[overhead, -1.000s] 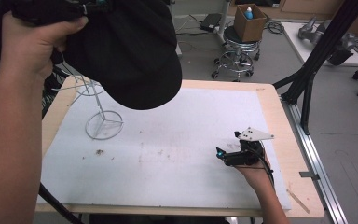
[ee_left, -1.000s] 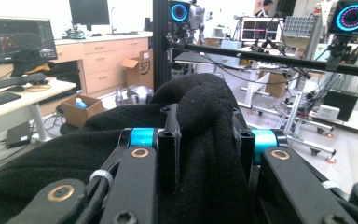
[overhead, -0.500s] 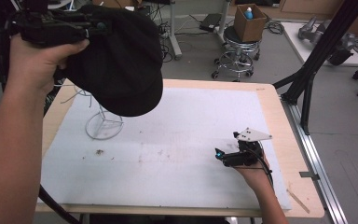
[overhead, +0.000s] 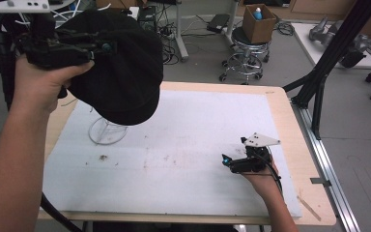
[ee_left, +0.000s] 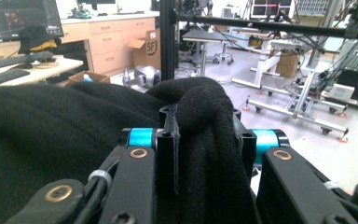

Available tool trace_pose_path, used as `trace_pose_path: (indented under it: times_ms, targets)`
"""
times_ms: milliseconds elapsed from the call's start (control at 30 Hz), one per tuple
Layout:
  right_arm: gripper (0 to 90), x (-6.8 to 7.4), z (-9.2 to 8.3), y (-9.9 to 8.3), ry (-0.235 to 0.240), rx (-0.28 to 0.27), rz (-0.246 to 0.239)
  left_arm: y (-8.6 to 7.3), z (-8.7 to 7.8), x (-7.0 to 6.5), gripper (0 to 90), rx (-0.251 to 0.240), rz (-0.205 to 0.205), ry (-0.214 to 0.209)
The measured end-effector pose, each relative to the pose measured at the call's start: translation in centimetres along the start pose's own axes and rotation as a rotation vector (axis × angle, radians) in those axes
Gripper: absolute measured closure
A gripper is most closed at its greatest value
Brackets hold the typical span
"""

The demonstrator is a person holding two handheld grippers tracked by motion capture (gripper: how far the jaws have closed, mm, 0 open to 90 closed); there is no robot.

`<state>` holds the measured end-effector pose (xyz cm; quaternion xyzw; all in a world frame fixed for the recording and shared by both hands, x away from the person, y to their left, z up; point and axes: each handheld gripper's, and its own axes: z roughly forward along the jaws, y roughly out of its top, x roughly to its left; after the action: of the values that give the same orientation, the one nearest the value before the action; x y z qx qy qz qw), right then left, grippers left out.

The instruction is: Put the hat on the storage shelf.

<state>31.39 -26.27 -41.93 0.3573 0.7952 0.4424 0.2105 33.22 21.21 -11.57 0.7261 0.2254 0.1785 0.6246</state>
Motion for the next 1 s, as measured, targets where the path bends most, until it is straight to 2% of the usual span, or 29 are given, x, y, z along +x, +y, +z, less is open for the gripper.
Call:
trace_pose_path:
  times_ms: [167, 233, 367, 533, 667, 1000]
  targets:
    - [1.5, 0.1, 0.0, 0.0, 0.000, 0.003, 0.002, -1.2, 0.1, 0.0, 69.5, 0.018, 0.003, 0.013]
    - [1.5, 0.1, 0.1, 0.0, 0.001, 0.002, 0.001, -1.5, 0.1, 0.1, 69.2, 0.012, -0.008, 0.012]
    - [1.5, 0.1, 0.1, 0.0, 0.001, 0.004, 0.003, -1.7, -0.1, 0.2, 67.3, 0.015, -0.013, 0.011]
    - [1.5, 0.1, 0.1, 0.0, 0.001, 0.006, 0.005, -1.8, 0.0, -0.1, 62.2, 0.023, -0.023, -0.017]
    - [1.5, 0.1, 0.1, 0.0, 0.002, 0.006, 0.003, -1.8, 0.1, -0.5, 61.3, 0.043, -0.016, -0.010]
    - [1.5, 0.0, 0.2, -0.1, 0.004, 0.005, 0.005, -2.1, -0.2, -0.5, 59.9, 0.060, -0.003, 0.026]
